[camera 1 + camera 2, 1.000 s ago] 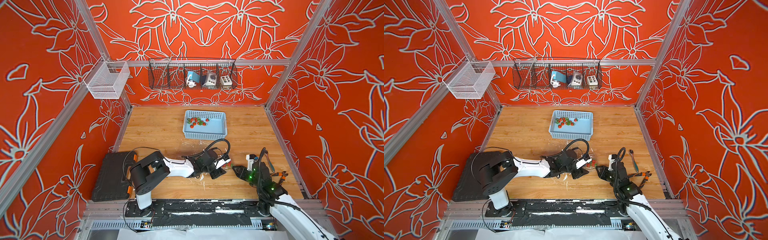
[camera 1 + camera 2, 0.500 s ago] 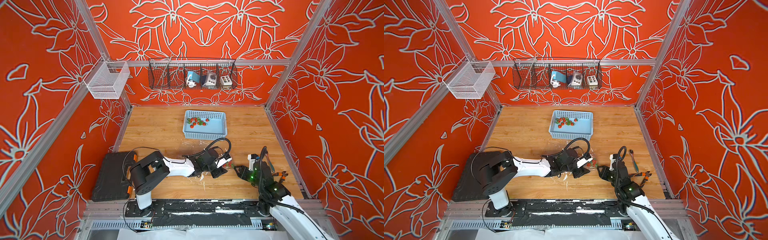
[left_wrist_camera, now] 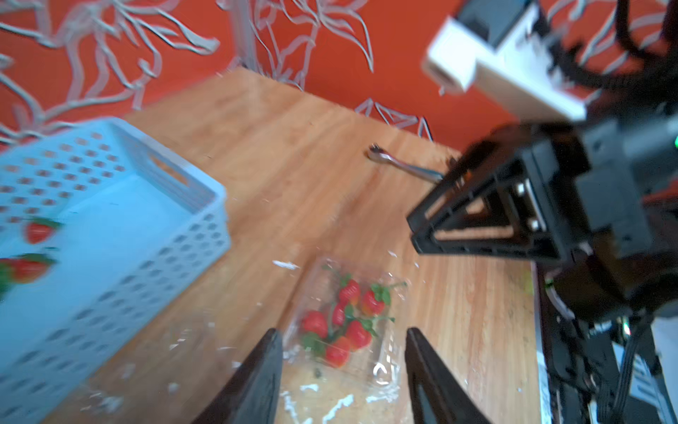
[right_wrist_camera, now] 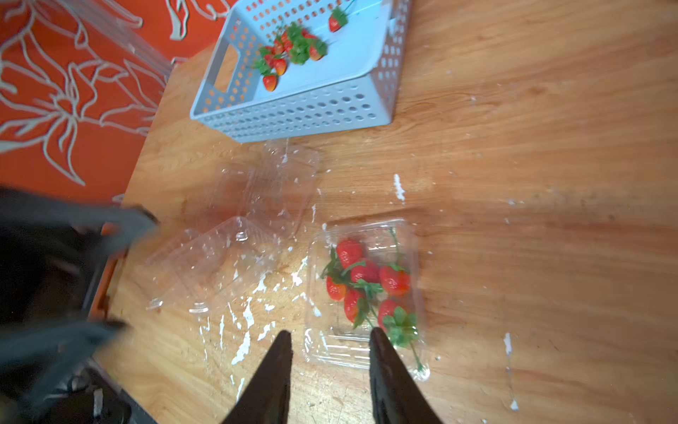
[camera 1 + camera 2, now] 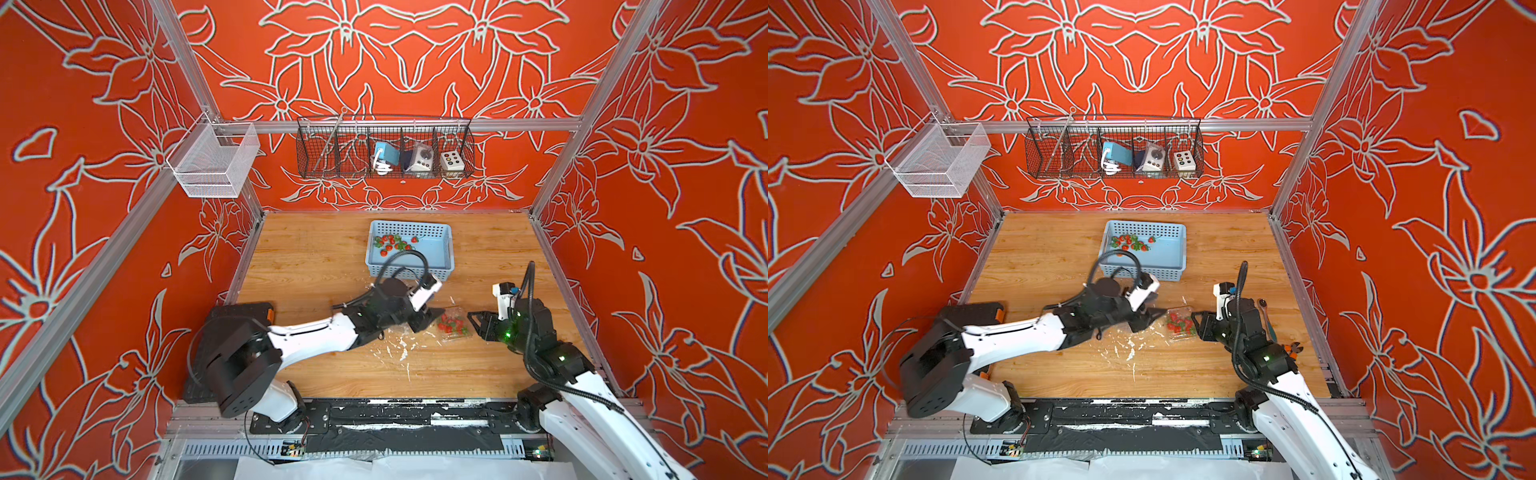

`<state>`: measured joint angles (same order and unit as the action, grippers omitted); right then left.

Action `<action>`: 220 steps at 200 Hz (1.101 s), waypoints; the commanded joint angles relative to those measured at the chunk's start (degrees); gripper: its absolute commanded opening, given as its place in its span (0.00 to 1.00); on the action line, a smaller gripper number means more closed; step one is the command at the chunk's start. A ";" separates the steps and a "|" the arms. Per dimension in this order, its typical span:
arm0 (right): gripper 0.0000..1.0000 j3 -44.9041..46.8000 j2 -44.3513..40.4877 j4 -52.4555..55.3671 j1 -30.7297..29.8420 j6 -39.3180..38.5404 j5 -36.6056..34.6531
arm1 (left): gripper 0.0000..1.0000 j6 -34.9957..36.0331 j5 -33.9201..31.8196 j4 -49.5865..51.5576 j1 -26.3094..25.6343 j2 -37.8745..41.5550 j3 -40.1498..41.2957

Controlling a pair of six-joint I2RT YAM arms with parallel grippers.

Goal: Pack strawberries into containers
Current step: Close the packing box at the center of the board, then adjust the packing box at the center of the board.

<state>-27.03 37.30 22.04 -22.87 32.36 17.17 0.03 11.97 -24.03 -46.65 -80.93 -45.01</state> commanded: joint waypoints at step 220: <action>0.41 -8.23 33.12 -5.99 -13.06 -3.57 -10.76 | 0.57 -7.68 2.97 -14.36 41.73 8.40 18.20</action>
<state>-34.11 72.20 14.41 -39.88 27.59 12.05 -8.29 13.28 -35.40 -5.19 -73.03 -27.27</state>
